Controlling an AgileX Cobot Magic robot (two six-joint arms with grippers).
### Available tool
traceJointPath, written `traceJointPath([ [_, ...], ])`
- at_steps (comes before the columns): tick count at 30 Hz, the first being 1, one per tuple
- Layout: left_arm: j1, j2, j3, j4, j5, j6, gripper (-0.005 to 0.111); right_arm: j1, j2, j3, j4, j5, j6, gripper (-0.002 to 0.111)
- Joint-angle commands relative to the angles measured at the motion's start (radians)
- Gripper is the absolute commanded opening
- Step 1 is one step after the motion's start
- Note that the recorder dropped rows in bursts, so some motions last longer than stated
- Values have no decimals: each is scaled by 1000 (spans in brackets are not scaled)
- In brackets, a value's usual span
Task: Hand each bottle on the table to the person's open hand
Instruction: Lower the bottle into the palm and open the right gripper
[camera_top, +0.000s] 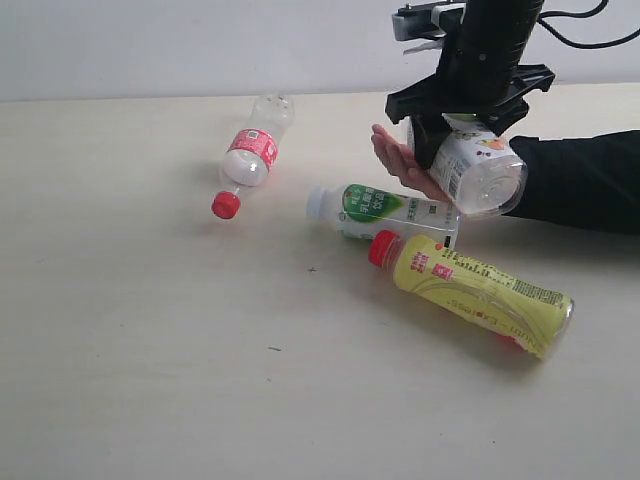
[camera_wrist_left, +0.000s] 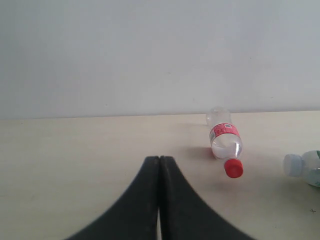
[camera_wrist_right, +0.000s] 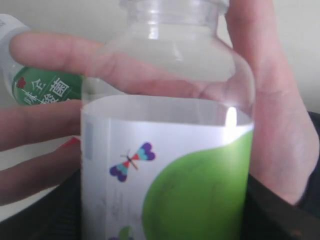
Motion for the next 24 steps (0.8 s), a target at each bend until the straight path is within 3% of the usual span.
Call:
traceJointPath([
  [1, -4, -6, 0, -5, -2, -7, 0, -7, 3, 4, -17, -15, 5, 1],
  [6, -4, -6, 0, -5, -2, -7, 0, -7, 3, 4, -17, -18, 5, 16],
  [17, -4, -6, 0, -5, -2, -7, 0, -4, 3, 4, -22, -18, 0, 78],
  [24, -4, -6, 0, -5, -2, -7, 0, -4, 3, 4, -22, -22, 0, 86],
])
